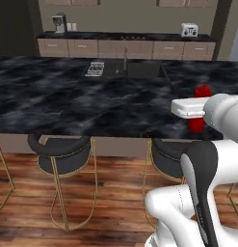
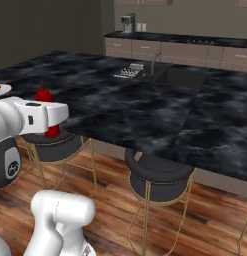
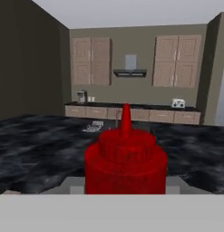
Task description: Move the hot dog bun to the plate on the dining table and place the condiment next to that plate. Then navigate to the fridge and take the sausage and place it on the plate as well.
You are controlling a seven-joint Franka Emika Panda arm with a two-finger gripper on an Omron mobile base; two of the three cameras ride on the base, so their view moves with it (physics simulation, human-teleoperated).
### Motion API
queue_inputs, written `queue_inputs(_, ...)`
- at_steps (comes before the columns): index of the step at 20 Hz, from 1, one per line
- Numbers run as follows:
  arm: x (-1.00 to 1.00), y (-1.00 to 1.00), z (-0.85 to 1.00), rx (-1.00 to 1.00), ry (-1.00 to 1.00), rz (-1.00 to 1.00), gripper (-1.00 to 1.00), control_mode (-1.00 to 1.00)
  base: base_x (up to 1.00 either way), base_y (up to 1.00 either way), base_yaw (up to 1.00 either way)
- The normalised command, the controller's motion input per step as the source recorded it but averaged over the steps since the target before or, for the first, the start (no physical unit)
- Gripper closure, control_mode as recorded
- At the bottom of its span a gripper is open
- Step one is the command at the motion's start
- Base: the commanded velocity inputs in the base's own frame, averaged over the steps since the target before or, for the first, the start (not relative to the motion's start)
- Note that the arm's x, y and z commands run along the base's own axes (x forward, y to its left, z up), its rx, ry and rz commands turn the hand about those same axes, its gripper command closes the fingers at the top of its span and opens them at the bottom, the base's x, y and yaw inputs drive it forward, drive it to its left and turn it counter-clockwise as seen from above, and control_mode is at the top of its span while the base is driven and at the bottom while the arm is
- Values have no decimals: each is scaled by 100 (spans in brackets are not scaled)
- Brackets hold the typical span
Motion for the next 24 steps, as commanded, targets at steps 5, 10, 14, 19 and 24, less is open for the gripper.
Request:
queue_inputs(5, 0, 0, 0, 0, 0, 0, 100, 100, 9, 100, 0)
queue_inputs(10, 0, 0, 0, 0, 0, 0, 100, 100, 15, 100, -1)
queue_inputs(14, 0, 0, 0, 0, 0, 0, 100, 100, 28, 100, -8)
queue_inputs(19, 0, 0, 0, 0, 0, 0, 100, 100, 38, 100, -18)
queue_inputs(24, 0, 0, 0, 0, 0, 0, 100, 100, 47, 100, -19)
